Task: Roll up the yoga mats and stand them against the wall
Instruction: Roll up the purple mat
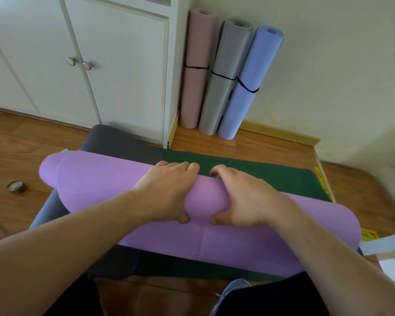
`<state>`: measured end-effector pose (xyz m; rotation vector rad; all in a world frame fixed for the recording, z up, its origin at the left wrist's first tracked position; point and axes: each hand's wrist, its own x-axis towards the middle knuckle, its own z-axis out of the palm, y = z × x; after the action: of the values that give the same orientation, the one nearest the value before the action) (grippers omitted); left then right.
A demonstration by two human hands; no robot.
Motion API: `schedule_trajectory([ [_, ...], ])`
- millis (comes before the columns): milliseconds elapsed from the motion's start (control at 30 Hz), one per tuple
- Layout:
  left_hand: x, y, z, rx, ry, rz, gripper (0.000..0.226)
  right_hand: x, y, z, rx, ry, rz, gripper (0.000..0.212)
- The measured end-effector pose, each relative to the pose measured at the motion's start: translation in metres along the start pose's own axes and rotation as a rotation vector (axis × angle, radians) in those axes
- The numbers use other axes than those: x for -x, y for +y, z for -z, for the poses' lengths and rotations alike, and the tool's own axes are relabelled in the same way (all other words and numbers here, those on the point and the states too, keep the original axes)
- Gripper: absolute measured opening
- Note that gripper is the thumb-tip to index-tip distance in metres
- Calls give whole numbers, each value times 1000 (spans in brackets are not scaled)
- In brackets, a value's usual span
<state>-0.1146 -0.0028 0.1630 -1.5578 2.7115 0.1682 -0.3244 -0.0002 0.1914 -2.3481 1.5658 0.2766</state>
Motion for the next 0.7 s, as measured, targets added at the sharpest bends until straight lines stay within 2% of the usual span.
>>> schedule_trajectory([
  [100,1,-4,4,84,-20,37,87,-2,-2,-4,159,37,40,116],
  [233,4,-6,5,82,-72,36,89,-6,-4,-7,157,61,43,94],
  [367,8,-1,-1,-42,-76,-6,121,-5,1,-1,57,45,6,97],
  [400,8,1,-2,-78,-80,-8,123,-4,2,0,42,31,-7,98],
  [533,4,3,-5,-99,-68,-10,99,-2,-3,-1,14,-18,-17,95],
  [600,2,-2,-3,-47,-55,0,93,-1,-5,-3,43,-7,-8,105],
  [700,2,-7,4,79,-90,54,94,-1,-7,-10,214,71,55,118],
])
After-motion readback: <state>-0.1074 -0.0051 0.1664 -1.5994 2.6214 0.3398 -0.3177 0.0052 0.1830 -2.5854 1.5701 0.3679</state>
